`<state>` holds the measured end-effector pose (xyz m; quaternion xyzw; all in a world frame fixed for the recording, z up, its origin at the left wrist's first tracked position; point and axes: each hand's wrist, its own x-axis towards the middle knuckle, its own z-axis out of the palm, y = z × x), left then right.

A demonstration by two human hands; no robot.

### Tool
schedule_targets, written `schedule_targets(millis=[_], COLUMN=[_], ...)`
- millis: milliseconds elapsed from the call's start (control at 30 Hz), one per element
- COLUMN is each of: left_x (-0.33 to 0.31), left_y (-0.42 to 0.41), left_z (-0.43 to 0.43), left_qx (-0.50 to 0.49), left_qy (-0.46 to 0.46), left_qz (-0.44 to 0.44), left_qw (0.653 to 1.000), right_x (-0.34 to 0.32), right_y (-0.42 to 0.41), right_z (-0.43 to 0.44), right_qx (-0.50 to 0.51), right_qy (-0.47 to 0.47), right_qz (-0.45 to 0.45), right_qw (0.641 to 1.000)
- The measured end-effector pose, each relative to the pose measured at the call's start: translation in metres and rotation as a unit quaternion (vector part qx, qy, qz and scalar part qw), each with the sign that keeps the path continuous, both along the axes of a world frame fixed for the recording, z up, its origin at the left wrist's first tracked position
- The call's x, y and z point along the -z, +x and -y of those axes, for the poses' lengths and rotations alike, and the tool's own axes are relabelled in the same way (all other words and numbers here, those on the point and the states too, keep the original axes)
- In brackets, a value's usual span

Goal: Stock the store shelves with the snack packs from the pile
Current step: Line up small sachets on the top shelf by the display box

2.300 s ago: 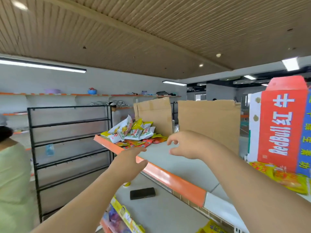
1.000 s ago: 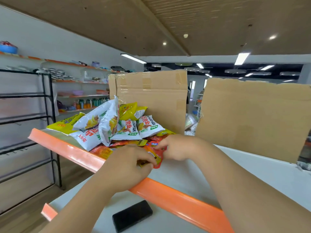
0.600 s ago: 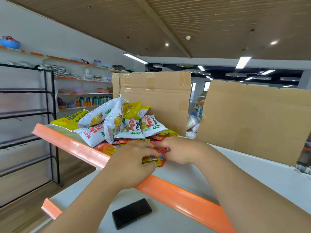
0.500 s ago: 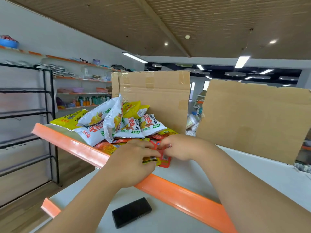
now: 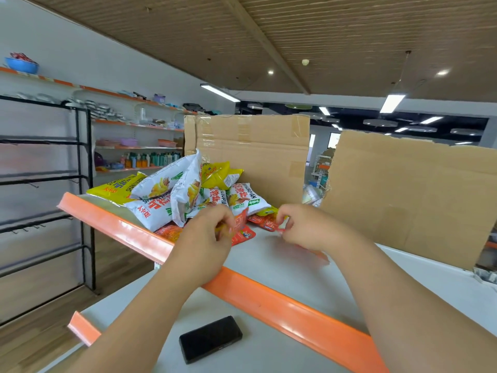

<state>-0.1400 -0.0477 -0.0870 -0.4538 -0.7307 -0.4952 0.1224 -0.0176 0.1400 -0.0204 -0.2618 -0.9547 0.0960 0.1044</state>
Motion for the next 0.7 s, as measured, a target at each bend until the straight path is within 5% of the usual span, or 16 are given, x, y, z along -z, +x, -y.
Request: schedule_targets(millis=[133,333,700], left_x=[-0.005,-0.001,-0.014], left_y=[-0.008,0.004,0.009], left_z=[-0.002,-0.008,-0.007], left_qx=[0.001,-0.035,0.002], left_qy=[0.015,-0.130,-0.235], left_qz=[0.085,-0.038,-0.020], left_qw=[0.996,0.990,0.972], right_x=[-0.006,0.005,-0.003], right_y=[0.003,0.005,0.006], right_z=[-0.011,-0.016,-0.002], right_qx=[0.010,0.031,-0.006], right_qy=[-0.063,0.010,0.042], right_qz=[-0.103,0.093,0.179], right_qw=[0.993,0.995,0.983])
